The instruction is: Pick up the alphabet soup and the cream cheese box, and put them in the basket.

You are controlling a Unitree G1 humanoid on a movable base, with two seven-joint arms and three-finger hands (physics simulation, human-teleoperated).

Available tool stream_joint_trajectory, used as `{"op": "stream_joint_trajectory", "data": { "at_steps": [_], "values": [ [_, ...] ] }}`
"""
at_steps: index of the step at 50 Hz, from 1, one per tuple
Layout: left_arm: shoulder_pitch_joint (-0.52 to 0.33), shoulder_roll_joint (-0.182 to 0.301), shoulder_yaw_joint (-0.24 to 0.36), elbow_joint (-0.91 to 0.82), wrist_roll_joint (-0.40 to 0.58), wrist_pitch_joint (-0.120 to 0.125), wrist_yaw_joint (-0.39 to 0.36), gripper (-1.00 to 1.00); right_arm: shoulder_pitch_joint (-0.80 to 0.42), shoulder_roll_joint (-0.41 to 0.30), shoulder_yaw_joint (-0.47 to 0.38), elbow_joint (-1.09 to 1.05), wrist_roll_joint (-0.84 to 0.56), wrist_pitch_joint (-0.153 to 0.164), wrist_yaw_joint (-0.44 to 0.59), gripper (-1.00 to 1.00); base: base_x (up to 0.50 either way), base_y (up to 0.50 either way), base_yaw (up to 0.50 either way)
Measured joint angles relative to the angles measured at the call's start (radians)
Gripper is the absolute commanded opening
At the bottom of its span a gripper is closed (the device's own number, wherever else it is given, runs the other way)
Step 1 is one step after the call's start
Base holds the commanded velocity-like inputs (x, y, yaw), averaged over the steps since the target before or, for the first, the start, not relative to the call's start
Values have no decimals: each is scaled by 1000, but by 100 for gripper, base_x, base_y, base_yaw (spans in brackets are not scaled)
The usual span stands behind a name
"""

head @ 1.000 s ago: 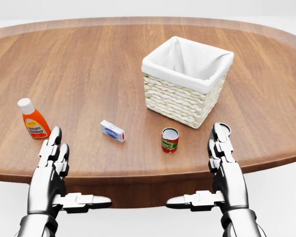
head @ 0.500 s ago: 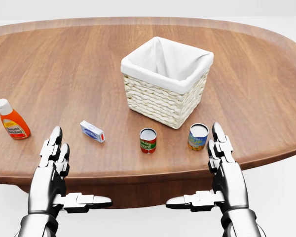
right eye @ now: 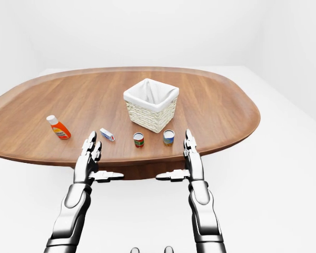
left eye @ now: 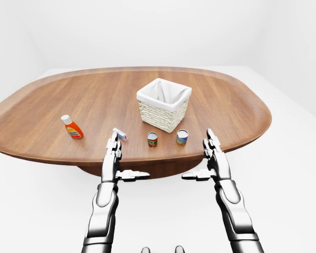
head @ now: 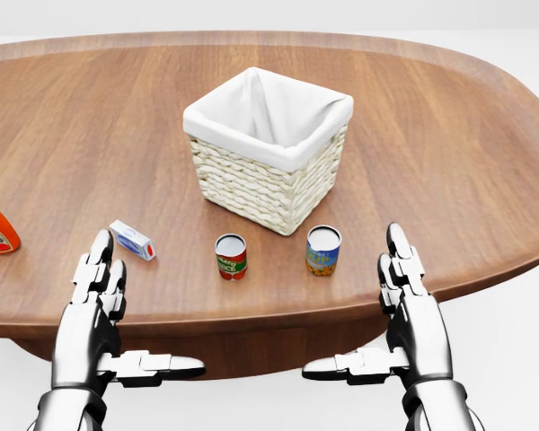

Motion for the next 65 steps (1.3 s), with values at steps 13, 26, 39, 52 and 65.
{"op": "stream_joint_trajectory", "data": {
  "at_steps": [13,26,39,52,65],
  "values": [
    [0,0,1,-3,-3,8,-2,100,1,0,2,0,-7,-3,-3,100,0,-10,0],
    [1,-1,2,2,-6,20,4,100,3,0,7,-1,-19,-3,-3,100,24,0,0],
    [4,-2,1,-7,-6,28,9,100,1,1,8,5,-24,-11,-2,100,27,0,0],
    [5,-2,2,-11,-9,31,10,100,0,1,8,6,-26,-11,-2,100,21,0,0],
    [4,-2,1,-6,-3,23,15,100,1,1,7,5,-26,-12,-2,100,15,0,0]
  ]
}}
